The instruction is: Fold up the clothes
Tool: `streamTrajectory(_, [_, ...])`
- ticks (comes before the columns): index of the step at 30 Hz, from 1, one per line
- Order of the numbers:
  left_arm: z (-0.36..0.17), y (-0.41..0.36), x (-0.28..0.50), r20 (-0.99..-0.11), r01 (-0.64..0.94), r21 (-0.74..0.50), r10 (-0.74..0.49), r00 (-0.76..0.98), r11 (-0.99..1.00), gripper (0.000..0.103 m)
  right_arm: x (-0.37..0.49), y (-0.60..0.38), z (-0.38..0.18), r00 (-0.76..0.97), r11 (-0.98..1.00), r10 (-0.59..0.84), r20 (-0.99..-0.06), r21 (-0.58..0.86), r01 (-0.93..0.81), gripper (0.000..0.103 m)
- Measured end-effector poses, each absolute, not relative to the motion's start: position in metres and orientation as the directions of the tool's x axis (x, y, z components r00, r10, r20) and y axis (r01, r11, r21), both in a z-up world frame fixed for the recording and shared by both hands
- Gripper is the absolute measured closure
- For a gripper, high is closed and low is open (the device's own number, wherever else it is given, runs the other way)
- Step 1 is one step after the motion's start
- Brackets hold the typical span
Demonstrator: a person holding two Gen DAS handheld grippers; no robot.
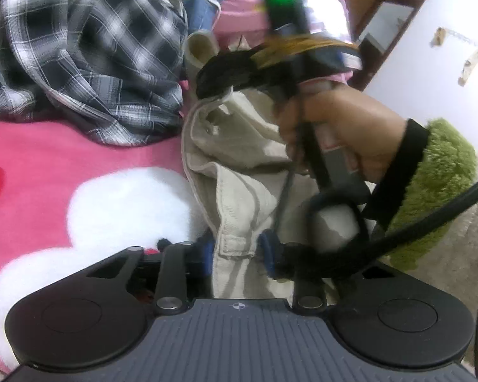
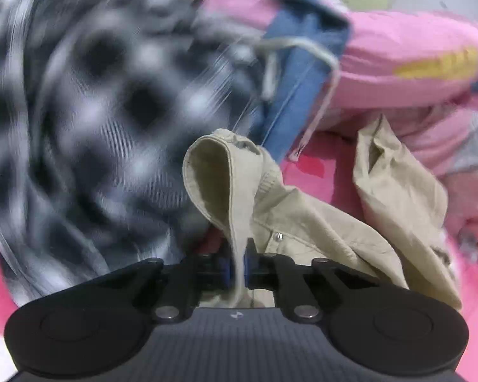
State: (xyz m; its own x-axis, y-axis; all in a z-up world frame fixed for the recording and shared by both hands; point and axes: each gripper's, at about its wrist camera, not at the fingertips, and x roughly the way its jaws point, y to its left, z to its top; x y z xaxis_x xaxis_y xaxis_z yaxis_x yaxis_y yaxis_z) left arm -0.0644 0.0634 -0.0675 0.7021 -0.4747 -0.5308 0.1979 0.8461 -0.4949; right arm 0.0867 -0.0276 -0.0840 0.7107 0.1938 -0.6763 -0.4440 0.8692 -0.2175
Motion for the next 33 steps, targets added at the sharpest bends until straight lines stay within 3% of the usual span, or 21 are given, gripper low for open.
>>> streamTrajectory(3, [-0.063,0.067,-0.068,-0.510,0.202,-0.499,-0.474,0.718,0.843,0.086,0.087,-0.047,-0.056,0.701,0.897,0.316,-0.639,-0.040,-0.441,0.096])
streamTrajectory(7, [-0.063,0.079,-0.085,-0.472,0.211,-0.550,-0.509,0.720,0.808,0.091,0.087,-0.048,-0.023,0.708,0.889,0.376,-0.598,0.016,-0.458,0.096])
streamTrajectory(12, [-0.060,0.123,-0.073,-0.478,0.117,-0.612,-0.484,0.733,0.782,0.092,0.099,-0.031,-0.006,0.678,0.866,0.446,-0.585,0.092,-0.491,0.096])
streamTrajectory(16, [-0.067,0.157,-0.070,-0.533,0.042,-0.640,-0.483,0.694,0.767,0.089,0.116,-0.002,-0.025,0.620,0.865,0.457,-0.638,0.155,-0.477,0.094])
streamTrajectory(18, [-0.078,0.166,-0.067,-0.562,0.004,-0.656,-0.493,0.664,0.754,0.081,0.128,0.013,-0.049,0.571,0.867,0.449,-0.688,0.180,-0.465,0.082])
streamTrajectory(19, [-0.083,0.169,-0.067,-0.553,0.001,-0.675,-0.508,0.660,0.737,0.080,0.132,0.020,-0.063,0.540,0.866,0.445,-0.714,0.190,-0.462,0.065])
streamTrajectory(21, [-0.083,0.174,-0.069,-0.545,-0.015,-0.696,-0.514,0.663,0.718,0.079,0.132,0.019,-0.073,0.542,0.865,0.459,-0.704,0.215,-0.453,0.062])
streamTrajectory(23, [-0.076,0.178,-0.074,-0.545,-0.029,-0.689,-0.492,0.679,0.724,0.067,0.129,0.002,-0.064,0.528,0.845,0.515,-0.676,0.293,-0.448,0.049])
streamTrajectory(26, [-0.069,0.182,-0.077,-0.548,-0.054,-0.656,-0.427,0.719,0.753,0.053,0.116,-0.053,-0.040,0.526,0.793,0.609,-0.594,0.443,-0.418,0.044])
streamTrajectory(29, [-0.055,0.188,-0.085,-0.544,-0.078,-0.618,-0.353,0.761,0.782,0.049,0.085,-0.138,-0.012,0.599,0.756,0.636,-0.485,0.546,-0.360,0.036])
streamTrajectory(33, [-0.033,0.181,-0.072,-0.512,-0.033,-0.557,-0.312,0.800,0.830,0.047,0.017,-0.277,0.014,0.778,0.748,0.519,-0.355,0.629,-0.212,0.030])
